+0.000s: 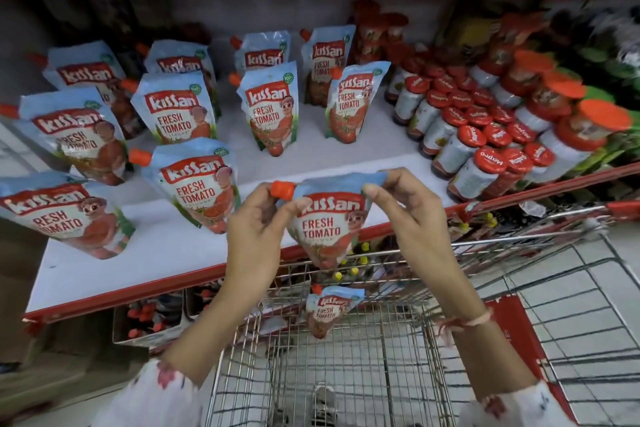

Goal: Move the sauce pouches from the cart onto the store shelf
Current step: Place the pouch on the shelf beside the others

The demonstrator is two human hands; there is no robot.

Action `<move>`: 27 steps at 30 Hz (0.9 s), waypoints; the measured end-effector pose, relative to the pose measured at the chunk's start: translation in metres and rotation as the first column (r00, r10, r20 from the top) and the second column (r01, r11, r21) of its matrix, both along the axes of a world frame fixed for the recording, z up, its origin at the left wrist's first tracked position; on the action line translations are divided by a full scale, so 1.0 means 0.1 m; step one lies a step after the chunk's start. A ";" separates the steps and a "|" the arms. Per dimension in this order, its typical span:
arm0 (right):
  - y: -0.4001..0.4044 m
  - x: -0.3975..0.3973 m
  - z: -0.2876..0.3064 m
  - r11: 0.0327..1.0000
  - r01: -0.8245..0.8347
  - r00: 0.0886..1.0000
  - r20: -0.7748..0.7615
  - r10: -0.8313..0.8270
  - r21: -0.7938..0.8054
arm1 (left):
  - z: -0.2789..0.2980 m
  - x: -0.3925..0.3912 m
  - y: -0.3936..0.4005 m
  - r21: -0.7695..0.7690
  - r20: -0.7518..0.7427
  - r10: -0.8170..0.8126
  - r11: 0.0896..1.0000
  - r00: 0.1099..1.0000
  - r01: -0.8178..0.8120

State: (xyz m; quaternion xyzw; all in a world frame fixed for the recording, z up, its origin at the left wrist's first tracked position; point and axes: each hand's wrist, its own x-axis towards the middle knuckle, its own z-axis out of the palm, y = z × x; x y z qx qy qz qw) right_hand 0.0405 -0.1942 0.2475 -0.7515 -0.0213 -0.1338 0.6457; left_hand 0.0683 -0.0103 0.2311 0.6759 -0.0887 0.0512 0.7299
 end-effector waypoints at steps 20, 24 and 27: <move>-0.05 1.41 -0.30 0.990 -0.074 0.995 -0.057 0.081 0.122 | -0.19 0.94 -0.23 0.018 0.048 0.306 0.951 0.951 -0.307; -0.06 1.41 -0.31 0.988 -0.094 0.993 -0.056 0.102 0.126 | -0.23 0.96 -0.22 -0.003 0.026 0.301 0.954 0.953 -0.301; -0.05 1.42 -0.34 0.985 -0.100 0.993 -0.048 0.107 0.138 | -0.25 0.97 -0.18 0.002 0.019 0.283 0.959 0.959 -0.284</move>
